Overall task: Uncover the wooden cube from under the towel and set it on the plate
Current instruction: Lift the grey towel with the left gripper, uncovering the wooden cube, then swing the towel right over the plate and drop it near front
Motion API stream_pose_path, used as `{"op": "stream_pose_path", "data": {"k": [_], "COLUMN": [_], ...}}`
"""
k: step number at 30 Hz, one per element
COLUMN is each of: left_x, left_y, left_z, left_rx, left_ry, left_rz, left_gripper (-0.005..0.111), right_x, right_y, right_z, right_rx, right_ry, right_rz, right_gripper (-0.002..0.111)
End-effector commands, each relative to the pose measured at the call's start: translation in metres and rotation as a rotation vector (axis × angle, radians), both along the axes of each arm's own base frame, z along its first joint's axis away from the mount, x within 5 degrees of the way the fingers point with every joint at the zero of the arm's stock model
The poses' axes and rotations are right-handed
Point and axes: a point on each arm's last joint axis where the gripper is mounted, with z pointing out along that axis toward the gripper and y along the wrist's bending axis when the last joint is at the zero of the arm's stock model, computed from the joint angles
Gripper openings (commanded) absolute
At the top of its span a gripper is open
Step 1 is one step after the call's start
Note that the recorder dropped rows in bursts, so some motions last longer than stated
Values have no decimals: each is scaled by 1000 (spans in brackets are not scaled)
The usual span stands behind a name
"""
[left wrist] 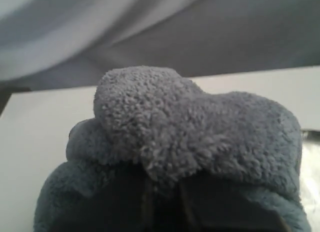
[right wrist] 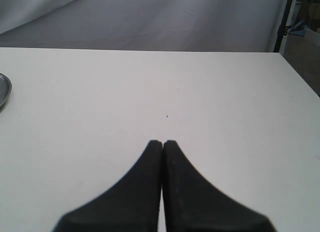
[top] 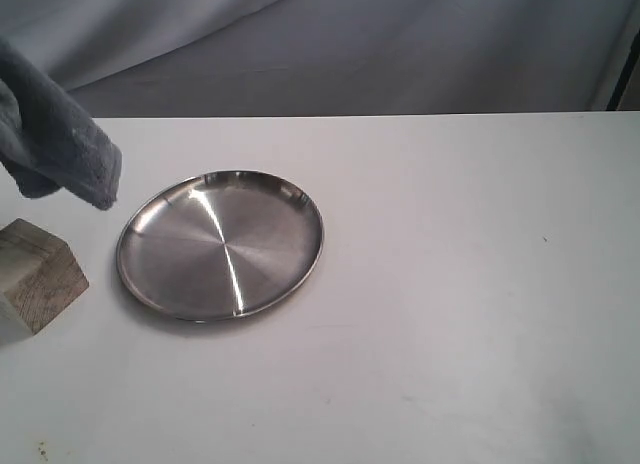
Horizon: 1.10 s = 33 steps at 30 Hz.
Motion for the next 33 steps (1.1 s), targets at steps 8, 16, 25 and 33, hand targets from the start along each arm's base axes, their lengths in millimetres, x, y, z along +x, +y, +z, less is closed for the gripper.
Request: {"op": "stream_pose_path", "data": {"k": [8, 16, 25, 33], "left_x": [-40, -62, -55, -6], "left_y": [-2, -3, -3, -4], "left_z": [51, 65, 64, 46], "left_rx": [-2, -9, -9, -11], "left_ry": [-332, -401, -420, -423], "left_rz": [-19, -19, -24, -41], "left_gripper": [0, 0, 0, 0], "right_x": [0, 0, 0, 0], "right_y": [0, 0, 0, 0], "right_z": [0, 0, 0, 0], "right_rx": [5, 5, 5, 5], "right_ry": [-6, -6, -6, -6], "right_rz": [2, 2, 2, 2], "right_gripper": [0, 0, 0, 0]}}
